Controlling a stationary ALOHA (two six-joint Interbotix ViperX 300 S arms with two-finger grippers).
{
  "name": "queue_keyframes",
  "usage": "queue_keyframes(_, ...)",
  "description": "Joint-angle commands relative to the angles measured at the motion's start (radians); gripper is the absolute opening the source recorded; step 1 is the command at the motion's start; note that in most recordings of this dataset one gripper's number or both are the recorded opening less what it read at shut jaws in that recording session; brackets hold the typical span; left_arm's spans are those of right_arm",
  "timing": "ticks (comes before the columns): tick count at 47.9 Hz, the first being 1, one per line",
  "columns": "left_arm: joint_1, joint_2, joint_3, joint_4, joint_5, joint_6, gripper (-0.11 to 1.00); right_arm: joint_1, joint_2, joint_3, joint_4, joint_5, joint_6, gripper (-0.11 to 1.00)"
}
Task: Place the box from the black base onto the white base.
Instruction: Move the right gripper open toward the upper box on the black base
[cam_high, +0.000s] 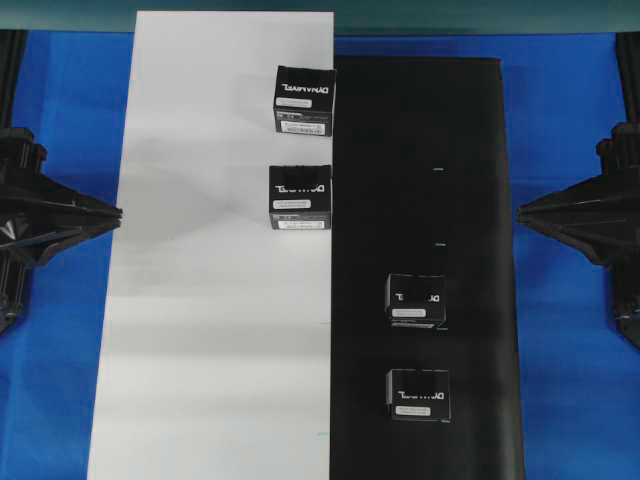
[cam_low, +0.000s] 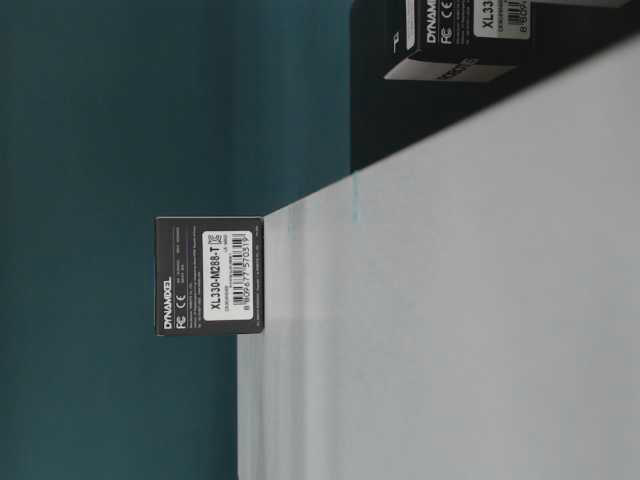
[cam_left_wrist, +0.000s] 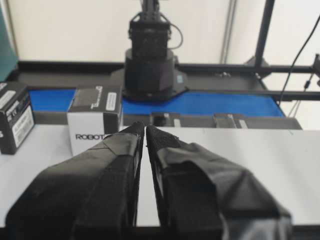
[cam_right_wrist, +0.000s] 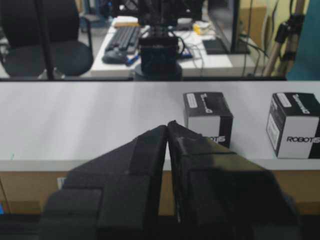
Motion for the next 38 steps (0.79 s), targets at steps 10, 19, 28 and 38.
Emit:
queue_keyframes(10,-0.018,0.058,-0.078,0.014,0.028,-0.011,0.03,-0.005,0.063,-0.1,0.107,0.224,0.049,0.07)
queue_keyframes(19,-0.018,0.061,-0.094,0.014,0.094,-0.009,0.0,0.0,0.114,-0.166,0.107,0.431,0.052,0.06)
queue_keyframes(28,-0.018,0.041,-0.1,0.014,0.135,-0.014,0.0,0.021,0.149,-0.222,0.101,0.626,0.043,0.06)
queue_keyframes(38,-0.018,0.034,-0.104,0.014,0.138,-0.028,0.0,0.046,0.155,-0.195,0.081,0.566,0.04,0.06)
